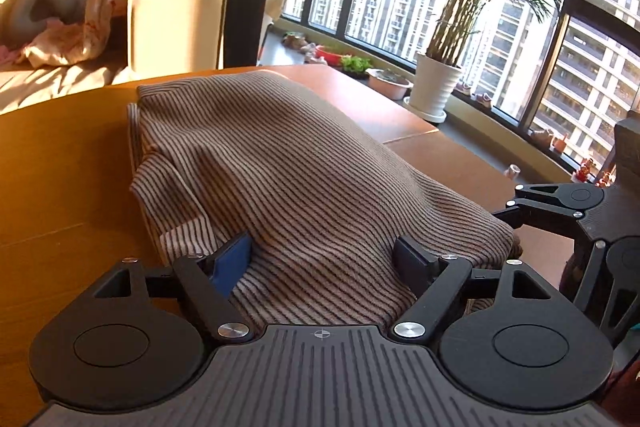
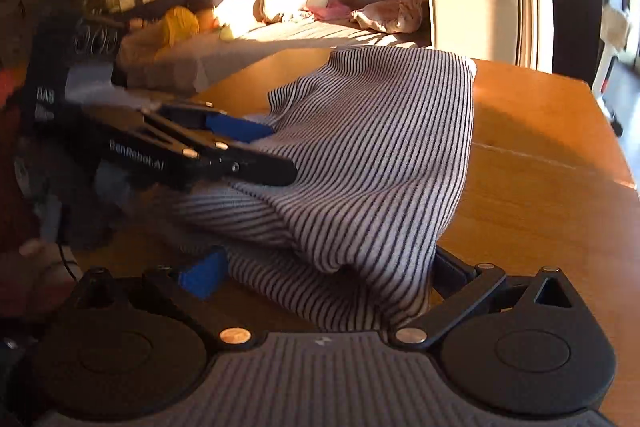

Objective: Fold clothes

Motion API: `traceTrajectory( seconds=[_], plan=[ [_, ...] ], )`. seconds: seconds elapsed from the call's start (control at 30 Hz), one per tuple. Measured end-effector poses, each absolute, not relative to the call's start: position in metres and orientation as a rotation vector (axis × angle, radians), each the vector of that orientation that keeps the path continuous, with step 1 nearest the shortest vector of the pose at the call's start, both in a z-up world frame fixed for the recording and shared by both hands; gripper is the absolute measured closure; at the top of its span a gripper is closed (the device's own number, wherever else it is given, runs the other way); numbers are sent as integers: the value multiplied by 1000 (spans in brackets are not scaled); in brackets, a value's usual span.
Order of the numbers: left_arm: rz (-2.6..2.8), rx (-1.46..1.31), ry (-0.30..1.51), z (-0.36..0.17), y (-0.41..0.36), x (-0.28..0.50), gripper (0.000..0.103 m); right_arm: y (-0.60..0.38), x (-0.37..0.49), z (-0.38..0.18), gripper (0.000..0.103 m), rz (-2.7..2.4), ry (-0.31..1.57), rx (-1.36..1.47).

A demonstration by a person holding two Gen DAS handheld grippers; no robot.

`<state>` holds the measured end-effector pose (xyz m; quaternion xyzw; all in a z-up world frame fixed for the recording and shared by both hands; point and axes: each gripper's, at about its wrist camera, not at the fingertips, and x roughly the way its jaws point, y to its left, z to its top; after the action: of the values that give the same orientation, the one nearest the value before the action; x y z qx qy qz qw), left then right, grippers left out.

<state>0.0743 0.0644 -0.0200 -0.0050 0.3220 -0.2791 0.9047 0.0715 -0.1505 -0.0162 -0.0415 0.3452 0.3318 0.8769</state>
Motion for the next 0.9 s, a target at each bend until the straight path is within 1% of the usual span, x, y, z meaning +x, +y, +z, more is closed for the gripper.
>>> traceTrajectory(
  seconds=[0.1, 0.2, 0.23, 0.27, 0.33, 0.43, 0.5, 0.63, 0.8, 0.9],
  plan=[
    [-580, -19, 671, -20, 66, 76, 19, -163, 81, -4, 0, 715, 745, -1],
    [-591, -27, 661, -22, 64, 75, 13, -171, 96, 14, 0, 657, 688, 23],
    [-595, -25, 657, -23, 63, 74, 9, -173, 104, 18, 0, 630, 673, 34],
    [-596, -20, 655, -24, 61, 74, 8, -175, 113, 20, 0, 604, 667, 59],
    [-594, -19, 655, -24, 60, 74, 7, -177, 139, 16, 0, 550, 686, 138],
    [-598, -28, 656, -24, 61, 74, 7, -175, 179, -3, 0, 502, 797, 262],
    [-601, -36, 656, -24, 63, 75, 7, -174, 190, -14, 0, 527, 816, 325],
    [-604, -44, 656, -24, 64, 76, 6, -175, 192, -19, 0, 601, 824, 382],
    [-605, -46, 656, -24, 64, 76, 2, -171, 181, -21, 0, 690, 812, 380],
    [-605, -48, 656, -23, 64, 76, 1, -158, 168, -15, 0, 661, 786, 253]
  ],
)
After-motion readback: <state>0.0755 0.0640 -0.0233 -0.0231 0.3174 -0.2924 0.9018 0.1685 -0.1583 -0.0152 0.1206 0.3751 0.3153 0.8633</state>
